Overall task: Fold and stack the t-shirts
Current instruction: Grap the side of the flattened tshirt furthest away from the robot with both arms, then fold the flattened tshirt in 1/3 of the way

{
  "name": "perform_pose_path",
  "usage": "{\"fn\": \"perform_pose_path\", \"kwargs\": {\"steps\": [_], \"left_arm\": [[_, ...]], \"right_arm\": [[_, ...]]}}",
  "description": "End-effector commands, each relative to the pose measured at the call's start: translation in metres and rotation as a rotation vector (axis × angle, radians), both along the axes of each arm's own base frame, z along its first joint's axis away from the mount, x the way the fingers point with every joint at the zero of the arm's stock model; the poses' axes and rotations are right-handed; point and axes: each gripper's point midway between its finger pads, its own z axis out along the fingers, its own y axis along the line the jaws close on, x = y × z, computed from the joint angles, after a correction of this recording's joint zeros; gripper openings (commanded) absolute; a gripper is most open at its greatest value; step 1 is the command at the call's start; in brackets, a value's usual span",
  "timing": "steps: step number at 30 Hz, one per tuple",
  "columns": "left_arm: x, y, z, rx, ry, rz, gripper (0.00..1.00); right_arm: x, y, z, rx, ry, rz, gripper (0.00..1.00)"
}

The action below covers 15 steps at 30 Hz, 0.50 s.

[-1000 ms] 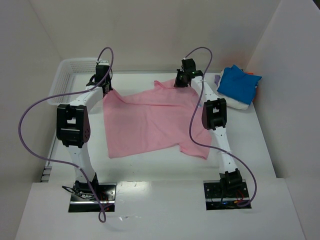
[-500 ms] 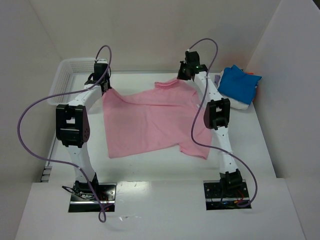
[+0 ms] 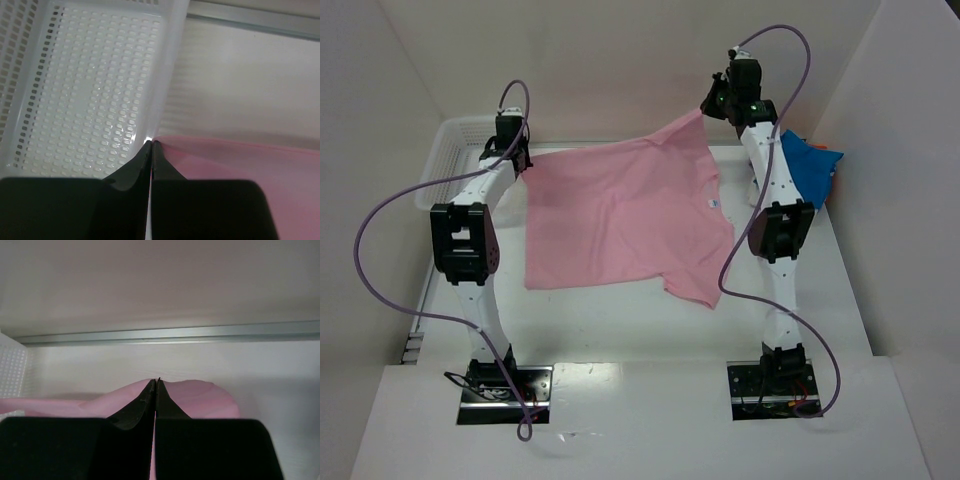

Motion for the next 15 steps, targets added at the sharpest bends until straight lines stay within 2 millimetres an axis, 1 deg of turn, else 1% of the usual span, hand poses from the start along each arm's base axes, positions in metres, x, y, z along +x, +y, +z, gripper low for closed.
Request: {"fn": "perform_pose_path", "kwargs": {"steps": [1, 3, 5, 7, 9, 10, 11, 12, 13, 15], "left_arm": [[0.006, -0.003, 0.006, 0.016, -0.015, -0.039, 0.0], [0.004, -0.003, 0.003, 0.015, -0.008, -0.039, 0.0], [0.003, -0.003, 0.005, 0.016, -0.014, -0.039, 0.0], [0.002, -0.003, 0.006, 0.016, -0.017, -0.039, 0.0], [0.001, -0.001, 0.011, 0.021, -0.023, -0.032, 0.0], [-0.001, -0.001, 0.014, 0.021, -0.027, -0.032, 0.0], [-0.003, 0.0, 0.012, 0.024, -0.021, -0.027, 0.0], [-0.004, 0.001, 0.014, 0.027, -0.026, -0.023, 0.0], [-0.004, 0.001, 0.018, 0.028, -0.036, -0.023, 0.0], [-0.01, 0.001, 0.015, 0.03, -0.024, -0.019, 0.0]], "right_arm": [[-0.011, 0.007, 0.052, 0.006, -0.101, 0.037, 0.0], [-0.014, 0.007, 0.048, 0.006, -0.084, 0.043, 0.0], [-0.021, 0.008, 0.052, 0.009, -0.079, 0.052, 0.0], [-0.024, 0.007, 0.04, 0.005, -0.047, 0.052, 0.0], [-0.031, 0.006, 0.054, 0.008, -0.074, 0.052, 0.0], [-0.033, 0.005, 0.047, 0.01, -0.061, 0.044, 0.0], [-0.038, 0.004, 0.05, 0.013, -0.066, 0.039, 0.0], [-0.043, 0.0, 0.048, 0.011, -0.058, 0.031, 0.0], [-0.046, -0.004, 0.041, 0.011, -0.045, 0.02, 0.0], [-0.06, -0.006, 0.042, 0.018, -0.038, 0.017, 0.0]]}}
